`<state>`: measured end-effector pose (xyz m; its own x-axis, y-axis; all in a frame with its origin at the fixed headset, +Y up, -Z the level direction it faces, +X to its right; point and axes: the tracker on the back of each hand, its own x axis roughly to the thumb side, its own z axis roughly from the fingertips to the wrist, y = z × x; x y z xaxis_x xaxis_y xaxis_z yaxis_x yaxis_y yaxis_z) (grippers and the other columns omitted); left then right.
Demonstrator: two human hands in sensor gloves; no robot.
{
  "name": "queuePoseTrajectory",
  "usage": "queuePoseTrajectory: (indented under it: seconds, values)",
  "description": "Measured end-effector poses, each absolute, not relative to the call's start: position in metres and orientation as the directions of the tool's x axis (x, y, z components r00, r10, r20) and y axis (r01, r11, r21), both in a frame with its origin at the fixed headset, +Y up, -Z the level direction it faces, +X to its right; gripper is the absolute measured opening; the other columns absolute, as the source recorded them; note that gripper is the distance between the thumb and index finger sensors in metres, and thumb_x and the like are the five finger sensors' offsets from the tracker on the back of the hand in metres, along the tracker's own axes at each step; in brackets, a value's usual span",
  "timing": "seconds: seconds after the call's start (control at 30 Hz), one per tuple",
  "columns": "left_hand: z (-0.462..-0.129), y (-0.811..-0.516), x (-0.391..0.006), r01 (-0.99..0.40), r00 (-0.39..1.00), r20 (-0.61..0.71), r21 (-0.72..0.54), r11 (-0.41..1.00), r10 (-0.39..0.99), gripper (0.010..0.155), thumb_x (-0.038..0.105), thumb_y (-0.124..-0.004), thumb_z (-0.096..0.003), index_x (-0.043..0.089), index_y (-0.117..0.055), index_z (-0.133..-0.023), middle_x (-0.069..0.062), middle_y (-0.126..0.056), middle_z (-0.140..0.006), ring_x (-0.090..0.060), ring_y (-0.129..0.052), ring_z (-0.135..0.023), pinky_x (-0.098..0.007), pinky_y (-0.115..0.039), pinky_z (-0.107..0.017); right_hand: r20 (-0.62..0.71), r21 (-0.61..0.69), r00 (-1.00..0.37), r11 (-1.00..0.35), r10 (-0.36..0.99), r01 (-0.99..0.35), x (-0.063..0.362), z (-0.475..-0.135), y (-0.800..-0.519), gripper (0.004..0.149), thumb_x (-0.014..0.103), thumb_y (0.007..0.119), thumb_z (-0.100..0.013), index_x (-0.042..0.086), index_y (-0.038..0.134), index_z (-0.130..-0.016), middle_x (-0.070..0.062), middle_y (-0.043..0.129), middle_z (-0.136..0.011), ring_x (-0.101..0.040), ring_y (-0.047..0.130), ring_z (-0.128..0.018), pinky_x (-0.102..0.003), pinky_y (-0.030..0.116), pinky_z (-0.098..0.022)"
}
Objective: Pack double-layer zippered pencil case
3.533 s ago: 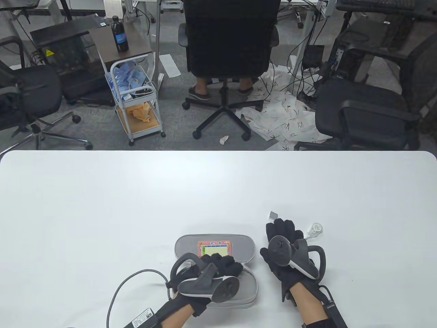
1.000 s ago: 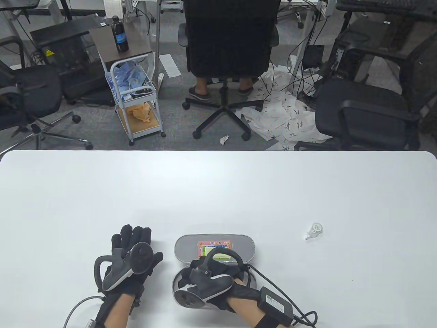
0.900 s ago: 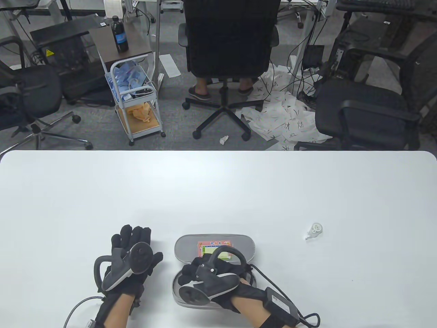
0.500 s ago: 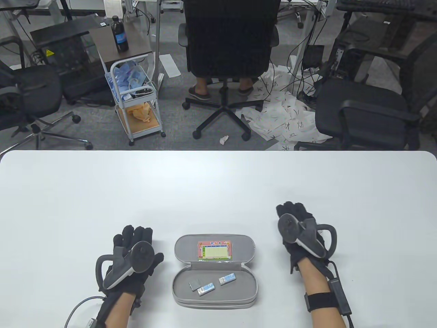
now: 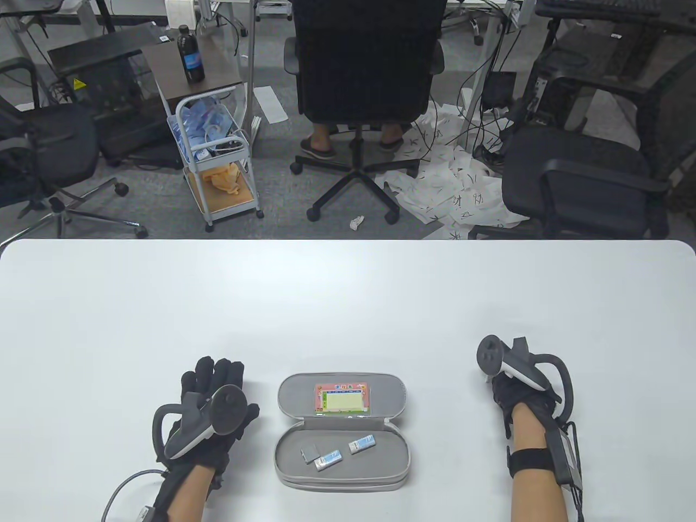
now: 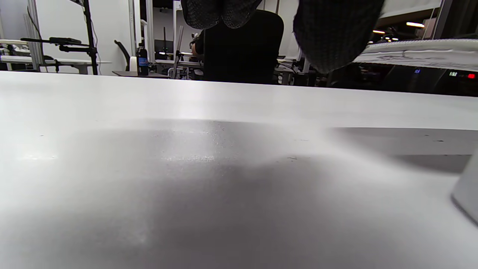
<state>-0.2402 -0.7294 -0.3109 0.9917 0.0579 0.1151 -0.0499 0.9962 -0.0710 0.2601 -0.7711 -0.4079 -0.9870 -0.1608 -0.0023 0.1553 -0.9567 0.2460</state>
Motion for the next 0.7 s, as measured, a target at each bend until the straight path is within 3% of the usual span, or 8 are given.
queuePoseTrajectory:
  seconds: [0.27, 0.43, 0.6, 0.7]
  values:
    - [-0.311, -0.730, -0.241, -0.054, 0.992, 0.110, -0.082, 0.995, 0.063, 0.083, 0.051, -0.083, -0.0527, 0.011, -0.049, -0.117, -0.020, -0.049, -0.120, -0.051, -0.031, -0.106, -0.063, -0.029, -0.073, 0.074, 0.189, -0.952, -0.933, -0.296, 0.305, 0.240, -0.402, -0.773, 0.053, 0.036, 0.070, -0.043, 0.023, 0.060, -0.094, -0.009, 0.069, -0.099, -0.032, 0.085, -0.075, -0.031, 0.081, -0.051]
    - [-0.311, -0.730, -0.242, -0.052, 0.992, 0.110, -0.078, 0.996, 0.061, 0.083, 0.051, -0.083, -0.0528, 0.011, -0.048, -0.117, -0.020, -0.049, -0.120, -0.051, -0.031, -0.106, -0.063, -0.029, -0.073, 0.193, 0.069, -0.975, -0.990, -0.107, 0.122, 0.204, -0.379, -0.752, 0.054, 0.037, 0.067, -0.046, 0.019, 0.059, -0.096, -0.012, 0.072, -0.097, -0.029, 0.087, -0.070, -0.031, 0.081, -0.047]
    - [-0.312, -0.727, -0.242, -0.030, 0.992, 0.120, -0.071, 0.997, 0.039, 0.082, 0.051, -0.082, -0.0529, 0.011, -0.049, -0.117, -0.020, -0.050, -0.120, -0.051, -0.032, -0.106, -0.063, -0.030, -0.073, 0.422, -0.125, -0.889, -0.983, -0.175, 0.135, 0.146, -0.348, -0.705, 0.055, 0.047, 0.071, -0.046, 0.018, 0.069, -0.092, -0.009, 0.084, -0.088, -0.020, 0.096, -0.059, -0.023, 0.086, -0.037]
    - [-0.310, -0.727, -0.244, -0.050, 0.992, 0.110, -0.067, 0.996, 0.058, 0.082, 0.051, -0.083, -0.0530, 0.011, -0.049, -0.117, -0.020, -0.050, -0.120, -0.051, -0.032, -0.107, -0.063, -0.030, -0.074, 0.584, -0.097, -0.811, -0.995, -0.039, -0.023, 0.115, -0.323, -0.688, 0.055, 0.052, 0.076, -0.046, 0.017, 0.076, -0.088, -0.007, 0.091, -0.080, -0.017, 0.099, -0.052, -0.023, 0.088, -0.032]
